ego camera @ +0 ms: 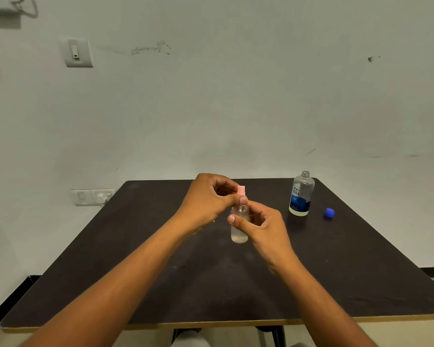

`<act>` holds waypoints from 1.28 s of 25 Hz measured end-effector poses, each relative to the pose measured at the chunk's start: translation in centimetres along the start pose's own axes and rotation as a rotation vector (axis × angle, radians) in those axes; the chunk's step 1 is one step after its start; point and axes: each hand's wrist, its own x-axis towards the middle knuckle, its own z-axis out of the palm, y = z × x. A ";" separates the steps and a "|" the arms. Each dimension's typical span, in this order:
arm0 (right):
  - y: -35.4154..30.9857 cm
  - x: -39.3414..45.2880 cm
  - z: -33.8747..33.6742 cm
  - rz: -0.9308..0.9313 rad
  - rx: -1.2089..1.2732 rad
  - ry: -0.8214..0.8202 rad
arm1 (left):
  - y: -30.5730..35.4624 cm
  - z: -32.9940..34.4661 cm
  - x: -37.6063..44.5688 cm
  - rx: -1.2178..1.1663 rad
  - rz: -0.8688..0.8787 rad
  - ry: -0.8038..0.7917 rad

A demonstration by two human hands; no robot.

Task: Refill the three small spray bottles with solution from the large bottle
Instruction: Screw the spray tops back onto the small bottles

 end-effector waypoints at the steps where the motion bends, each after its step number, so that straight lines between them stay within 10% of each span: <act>1: 0.2 0.0 -0.2 0.002 -0.013 0.013 | -0.2 0.0 -0.1 0.012 0.014 0.014; 8: 1.5 2.3 -2.9 0.075 -0.088 0.101 | -4.2 -1.6 0.2 0.280 0.085 0.110; 32: 18.7 30.5 -4.1 0.230 -0.493 0.198 | -16.6 0.4 24.7 0.982 0.154 -0.303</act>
